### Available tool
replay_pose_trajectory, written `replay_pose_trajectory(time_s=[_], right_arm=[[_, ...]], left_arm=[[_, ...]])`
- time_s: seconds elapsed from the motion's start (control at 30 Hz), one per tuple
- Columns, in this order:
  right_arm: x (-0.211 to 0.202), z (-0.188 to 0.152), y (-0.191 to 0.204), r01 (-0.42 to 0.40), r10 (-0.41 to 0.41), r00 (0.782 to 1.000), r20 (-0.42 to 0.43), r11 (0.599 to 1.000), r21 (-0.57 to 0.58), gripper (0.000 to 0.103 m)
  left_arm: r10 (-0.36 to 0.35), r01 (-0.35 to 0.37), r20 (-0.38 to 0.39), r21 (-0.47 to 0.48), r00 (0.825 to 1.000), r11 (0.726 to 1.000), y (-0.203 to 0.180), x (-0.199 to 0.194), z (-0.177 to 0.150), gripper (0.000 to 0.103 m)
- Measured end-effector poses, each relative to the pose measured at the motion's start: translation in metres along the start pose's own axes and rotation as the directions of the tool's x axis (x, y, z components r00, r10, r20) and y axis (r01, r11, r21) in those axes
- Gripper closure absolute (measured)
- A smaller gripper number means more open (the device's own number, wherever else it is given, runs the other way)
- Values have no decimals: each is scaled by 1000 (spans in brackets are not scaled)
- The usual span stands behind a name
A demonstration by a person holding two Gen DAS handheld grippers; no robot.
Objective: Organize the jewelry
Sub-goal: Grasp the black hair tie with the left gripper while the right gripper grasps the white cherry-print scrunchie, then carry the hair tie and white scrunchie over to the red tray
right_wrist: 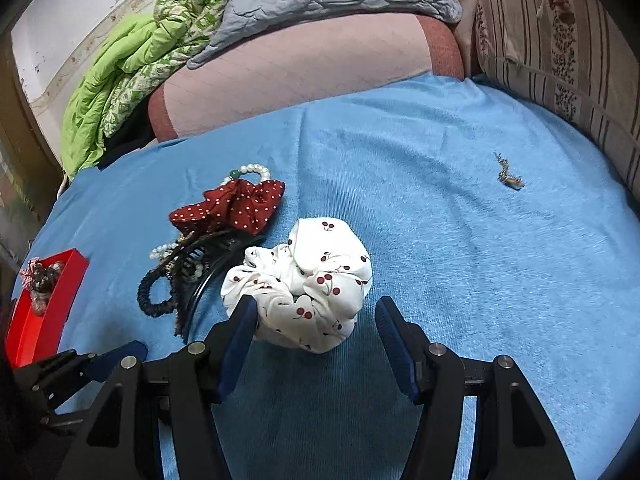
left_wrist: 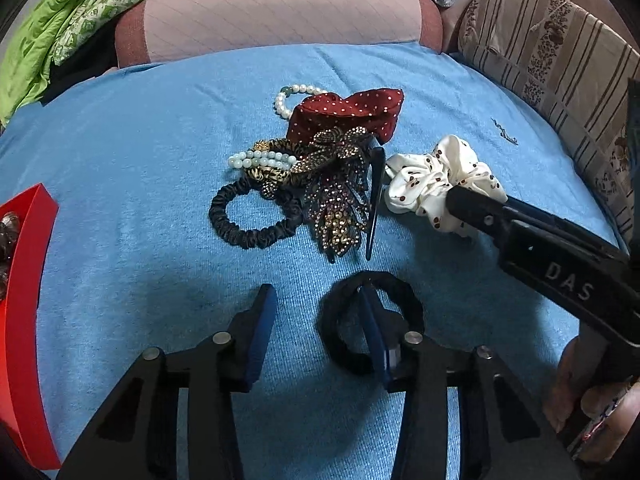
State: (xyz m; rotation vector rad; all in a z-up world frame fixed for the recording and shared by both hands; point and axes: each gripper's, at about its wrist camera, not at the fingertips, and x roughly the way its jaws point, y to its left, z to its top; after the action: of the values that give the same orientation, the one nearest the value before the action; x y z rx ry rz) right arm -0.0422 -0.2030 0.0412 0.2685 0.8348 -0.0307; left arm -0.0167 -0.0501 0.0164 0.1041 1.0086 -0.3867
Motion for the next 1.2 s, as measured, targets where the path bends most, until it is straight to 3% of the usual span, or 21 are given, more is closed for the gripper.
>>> replay_pose_trajectory(time_s=[0.1, 0.27, 0.37, 0.43, 0.53, 1.2], right_arm=[[6, 0, 0, -4, 4, 1000, -7, 1000, 1, 37], [13, 0, 1, -7, 7, 1000, -16, 1000, -2, 41], [15, 0, 2, -9, 9, 1000, -26, 1000, -8, 56], [16, -1, 3, -10, 10, 1000, -30, 1000, -11, 74], [16, -1, 3, -11, 11, 999, -31, 1000, -19, 82], [-58, -27, 20, -52, 53, 999, 8, 998, -28, 86]], left_arm=[[16, -16, 11, 5, 1000, 1000, -2, 2, -1, 65], [53, -54, 20, 11, 998, 998, -6, 2, -2, 94], [49, -49, 8, 1, 999, 999, -7, -1, 1, 94], [37, -37, 4, -8, 999, 999, -6, -2, 0, 95], [34, -34, 0, -16, 999, 999, -6, -7, -1, 95], [32, -25, 88, -77, 996, 997, 6, -94, -25, 95]])
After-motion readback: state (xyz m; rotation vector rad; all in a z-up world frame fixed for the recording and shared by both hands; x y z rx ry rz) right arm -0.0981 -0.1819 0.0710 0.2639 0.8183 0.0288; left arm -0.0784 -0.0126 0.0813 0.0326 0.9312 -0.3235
